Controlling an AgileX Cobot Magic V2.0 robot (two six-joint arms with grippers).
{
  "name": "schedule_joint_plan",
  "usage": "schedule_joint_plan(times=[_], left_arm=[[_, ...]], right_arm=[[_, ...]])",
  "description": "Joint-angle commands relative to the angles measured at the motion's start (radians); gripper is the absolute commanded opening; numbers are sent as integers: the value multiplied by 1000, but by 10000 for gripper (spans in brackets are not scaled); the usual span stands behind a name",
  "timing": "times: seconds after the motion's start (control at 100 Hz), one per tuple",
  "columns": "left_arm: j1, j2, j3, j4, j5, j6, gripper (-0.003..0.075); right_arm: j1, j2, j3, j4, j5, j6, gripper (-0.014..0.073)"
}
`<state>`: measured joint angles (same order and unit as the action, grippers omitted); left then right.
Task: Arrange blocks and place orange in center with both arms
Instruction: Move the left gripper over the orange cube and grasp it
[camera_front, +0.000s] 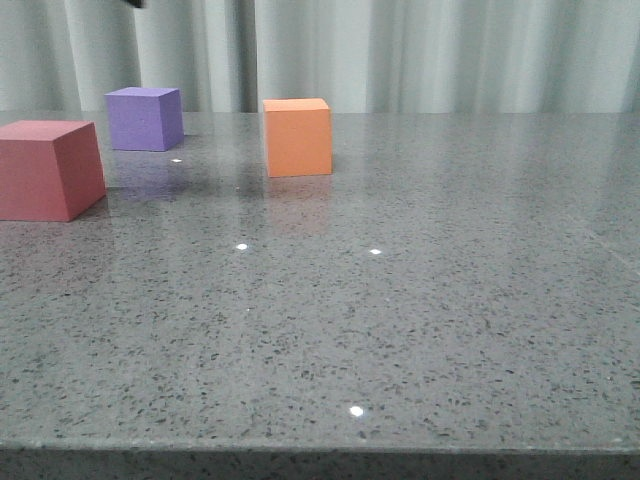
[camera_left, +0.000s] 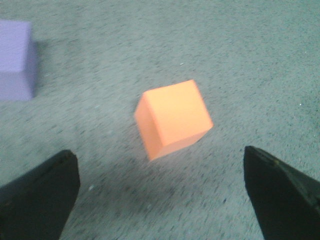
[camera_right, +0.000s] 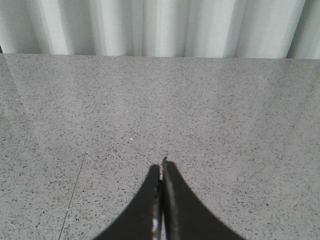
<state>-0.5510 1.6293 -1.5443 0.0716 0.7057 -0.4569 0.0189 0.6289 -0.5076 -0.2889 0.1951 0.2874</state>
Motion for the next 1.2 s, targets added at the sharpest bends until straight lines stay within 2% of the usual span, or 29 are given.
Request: schedule_joint_plan(times=[0.0,0.14,0.32,1.191], left_arm=[[-51,40,-134,115,-18,-101,619],[-109,154,-262,242,38,-193,619],[-131,248,-352,245,55,-194,619],[-122,378,-356,312,69,-270,619]], right_arm=[[-7,-2,-28,-19,-81,-5,-69],[-7,-2,-28,-19,-81,-5,-69],[-7,-2,-28,-19,-81,-5,-69],[-7,-2,-28,-19,-81,-5,-69]])
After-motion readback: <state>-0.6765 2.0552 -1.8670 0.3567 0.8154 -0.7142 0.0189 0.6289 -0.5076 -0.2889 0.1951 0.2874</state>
